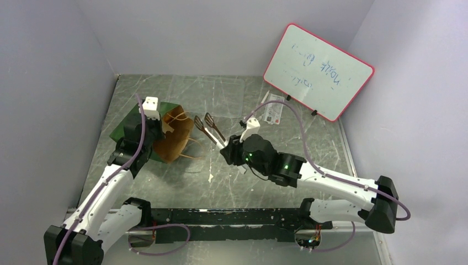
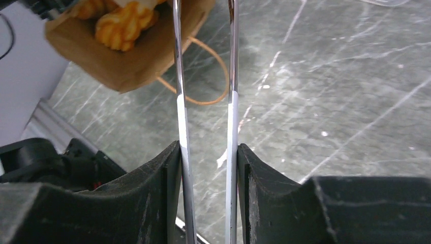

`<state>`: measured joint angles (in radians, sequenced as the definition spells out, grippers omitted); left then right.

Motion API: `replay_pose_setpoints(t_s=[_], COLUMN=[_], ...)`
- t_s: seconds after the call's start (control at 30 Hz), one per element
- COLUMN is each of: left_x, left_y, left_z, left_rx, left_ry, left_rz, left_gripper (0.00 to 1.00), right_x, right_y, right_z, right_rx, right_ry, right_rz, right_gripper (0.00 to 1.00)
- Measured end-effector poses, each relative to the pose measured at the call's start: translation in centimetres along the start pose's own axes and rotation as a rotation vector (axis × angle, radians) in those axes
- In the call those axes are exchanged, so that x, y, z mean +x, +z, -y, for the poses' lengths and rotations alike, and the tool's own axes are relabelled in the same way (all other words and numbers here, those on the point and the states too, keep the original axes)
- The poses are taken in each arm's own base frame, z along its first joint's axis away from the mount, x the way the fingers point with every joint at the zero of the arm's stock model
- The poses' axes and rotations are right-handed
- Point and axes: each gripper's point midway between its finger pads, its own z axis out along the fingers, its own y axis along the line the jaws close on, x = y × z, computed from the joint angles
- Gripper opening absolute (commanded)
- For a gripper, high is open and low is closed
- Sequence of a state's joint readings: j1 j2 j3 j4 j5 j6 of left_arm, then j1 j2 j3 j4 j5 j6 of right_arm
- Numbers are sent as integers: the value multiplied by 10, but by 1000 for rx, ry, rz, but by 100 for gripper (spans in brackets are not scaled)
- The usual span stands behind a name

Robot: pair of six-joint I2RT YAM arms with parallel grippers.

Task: Take the fake bread out of the paper bag
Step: Take out the fake bread from the paper bag.

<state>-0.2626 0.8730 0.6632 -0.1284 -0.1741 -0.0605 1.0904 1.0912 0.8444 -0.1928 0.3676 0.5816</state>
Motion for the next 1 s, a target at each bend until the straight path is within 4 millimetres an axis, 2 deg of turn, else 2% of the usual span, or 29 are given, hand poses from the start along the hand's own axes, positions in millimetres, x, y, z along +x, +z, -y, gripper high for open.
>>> replay_pose_setpoints(t_s=[0.13,0.3,0.43,0.7,1.0], left_x=[2,0,-3,-1,-1], left_y=[1,1,0,-2,-6], left_z=[2,3,2,2,6], left_rx=[2,1,-3,-2,23], left_ry=[-2,-1,0,1,3], left_rz=[-9,-13,-11,-19,-25], left_gripper=[7,7,7,7,7], right_x=[9,37,51,66,72], right_y=[3,14,20,37,62], right_z=[-23,-41,-52,-70,-95], right_rx=[-59,-102,-132,-183,-231], right_ry=[0,-4,4,23,86], right_rz=[-30,-104,-141,-175,-186], right_gripper=[32,32,32,32,38])
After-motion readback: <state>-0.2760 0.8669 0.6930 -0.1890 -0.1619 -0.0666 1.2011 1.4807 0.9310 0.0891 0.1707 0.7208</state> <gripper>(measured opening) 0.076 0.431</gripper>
